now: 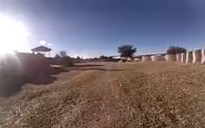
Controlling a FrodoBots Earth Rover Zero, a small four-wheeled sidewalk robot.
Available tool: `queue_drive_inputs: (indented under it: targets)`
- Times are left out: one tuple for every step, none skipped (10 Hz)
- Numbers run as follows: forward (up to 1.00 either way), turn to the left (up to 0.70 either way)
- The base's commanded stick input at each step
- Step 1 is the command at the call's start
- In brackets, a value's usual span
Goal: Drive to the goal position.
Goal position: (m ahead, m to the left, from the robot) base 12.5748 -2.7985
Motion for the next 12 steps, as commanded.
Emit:
queue_drive_inputs:
  targets:
    - [0.5,0.0]
    - [0.5,0.0]
    - [0.5,0.0]
    - [0.5,0.0]
    - [0.5,0.0]
    - [0.5,0.0]
    - [0.5,0.0]
    - [0.5,0.0]
    - [0.5,0.0]
    - [0.5,0.0]
    - [0.5,0.0]
    - [0.5,0.0]
